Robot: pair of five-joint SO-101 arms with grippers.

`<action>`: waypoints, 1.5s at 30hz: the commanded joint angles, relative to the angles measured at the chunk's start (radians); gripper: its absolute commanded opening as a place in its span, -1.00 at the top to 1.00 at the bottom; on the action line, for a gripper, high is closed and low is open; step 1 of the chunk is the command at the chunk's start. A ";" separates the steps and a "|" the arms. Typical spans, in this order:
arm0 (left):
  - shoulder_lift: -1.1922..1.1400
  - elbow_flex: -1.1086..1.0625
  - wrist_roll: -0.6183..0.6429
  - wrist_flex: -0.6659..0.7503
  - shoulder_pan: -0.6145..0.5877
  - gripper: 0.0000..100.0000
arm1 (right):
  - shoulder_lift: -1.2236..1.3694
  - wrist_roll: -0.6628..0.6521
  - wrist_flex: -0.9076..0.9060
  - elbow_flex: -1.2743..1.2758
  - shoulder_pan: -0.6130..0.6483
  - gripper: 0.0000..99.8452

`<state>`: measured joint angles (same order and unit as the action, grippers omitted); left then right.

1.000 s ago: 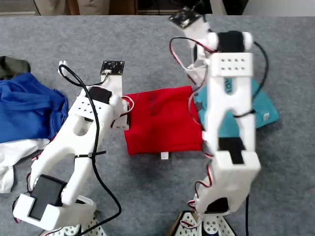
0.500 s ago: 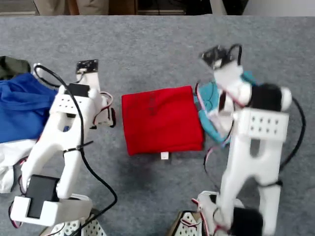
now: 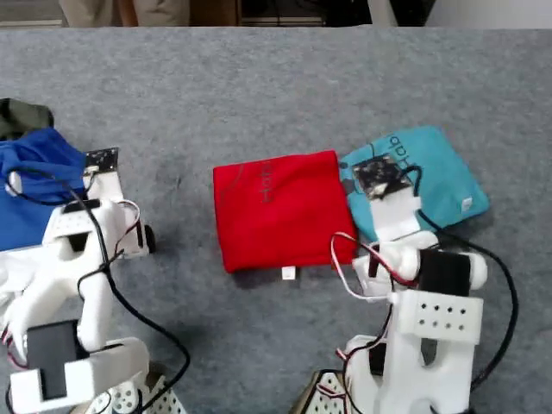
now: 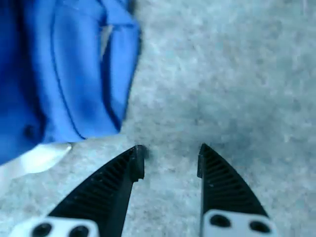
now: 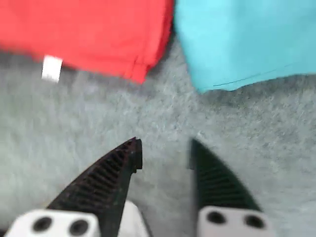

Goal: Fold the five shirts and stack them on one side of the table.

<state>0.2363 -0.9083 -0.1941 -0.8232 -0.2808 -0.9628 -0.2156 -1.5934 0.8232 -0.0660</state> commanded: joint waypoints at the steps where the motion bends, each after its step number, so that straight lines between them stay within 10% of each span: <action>1: 0.062 -0.017 -0.006 0.038 -0.028 0.63 | 0.051 0.204 0.095 0.044 0.104 0.51; 14: 0.059 -0.032 -0.008 0.074 -0.021 0.63 | 0.618 0.680 0.322 -0.102 0.283 0.51; 25: 0.059 -0.032 -0.008 0.074 -0.021 0.63 | 0.651 0.786 0.503 -0.044 0.314 0.16; 45: 0.058 -0.032 -0.008 0.072 -0.021 0.63 | 0.900 0.824 0.847 0.067 0.312 0.47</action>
<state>0.2639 -0.9406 -0.1972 -0.7633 -0.2977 -0.1373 0.5731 -0.7311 0.9091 0.2302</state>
